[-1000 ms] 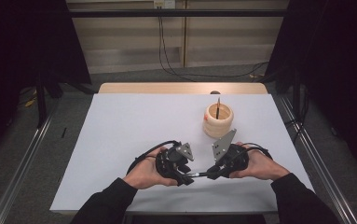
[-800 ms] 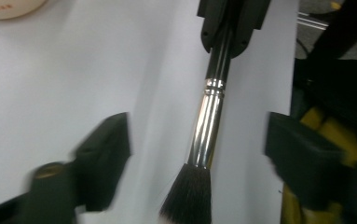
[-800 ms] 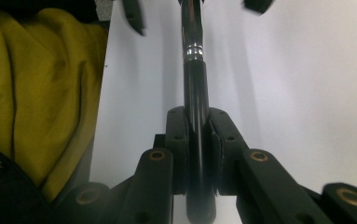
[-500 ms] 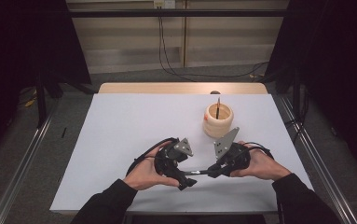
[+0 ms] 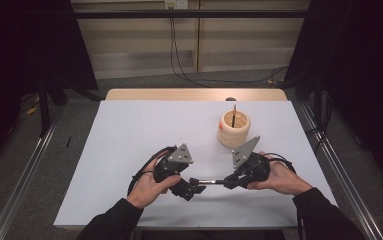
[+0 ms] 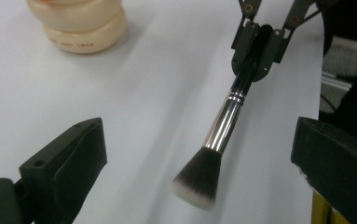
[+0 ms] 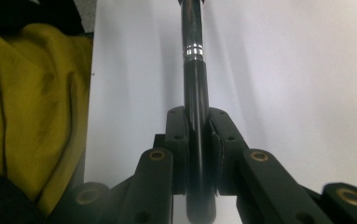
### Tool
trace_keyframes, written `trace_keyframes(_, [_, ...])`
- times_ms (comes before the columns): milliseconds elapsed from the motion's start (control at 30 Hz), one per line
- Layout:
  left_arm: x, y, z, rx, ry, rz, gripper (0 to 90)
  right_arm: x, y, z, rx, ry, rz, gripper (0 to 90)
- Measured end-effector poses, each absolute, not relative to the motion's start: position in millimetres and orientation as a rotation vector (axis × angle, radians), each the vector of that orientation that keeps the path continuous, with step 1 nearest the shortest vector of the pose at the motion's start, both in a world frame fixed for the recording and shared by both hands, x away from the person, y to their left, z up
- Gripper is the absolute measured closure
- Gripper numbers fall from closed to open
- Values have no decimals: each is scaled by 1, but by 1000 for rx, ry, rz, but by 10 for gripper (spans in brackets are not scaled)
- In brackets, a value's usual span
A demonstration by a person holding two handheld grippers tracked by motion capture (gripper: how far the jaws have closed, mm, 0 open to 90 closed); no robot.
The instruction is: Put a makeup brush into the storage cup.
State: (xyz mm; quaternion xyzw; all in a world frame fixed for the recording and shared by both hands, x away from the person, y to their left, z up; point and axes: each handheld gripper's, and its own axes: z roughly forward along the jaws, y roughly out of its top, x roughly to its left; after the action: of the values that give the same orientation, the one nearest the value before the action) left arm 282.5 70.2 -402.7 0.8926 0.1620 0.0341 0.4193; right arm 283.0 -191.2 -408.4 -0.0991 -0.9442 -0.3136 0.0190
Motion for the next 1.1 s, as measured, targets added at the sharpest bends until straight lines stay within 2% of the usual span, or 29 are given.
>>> trace_keyframes(100, [281, 76, -404, 2208, 437, 53, 30, 285, -196, -410, -352, -2922, -1003, 799])
trace_keyframes(333, [282, 90, -408, 2122, 521, 112, 23, 285, -203, -411, -415, -2897, -1070, 799])
trace_keyframes(433, [281, 94, -410, 2109, 526, 93, 25, 284, -207, -412, -447, -2886, -1090, 799])
trace_keyframes(933, [274, 101, -406, 2012, 532, 212, 20, 280, -215, -414, -497, -2865, -1214, 799])
trace_keyframes(1100, [275, 105, -407, 1974, 540, 214, 20, 279, -217, -412, -520, -2850, -1285, 799])
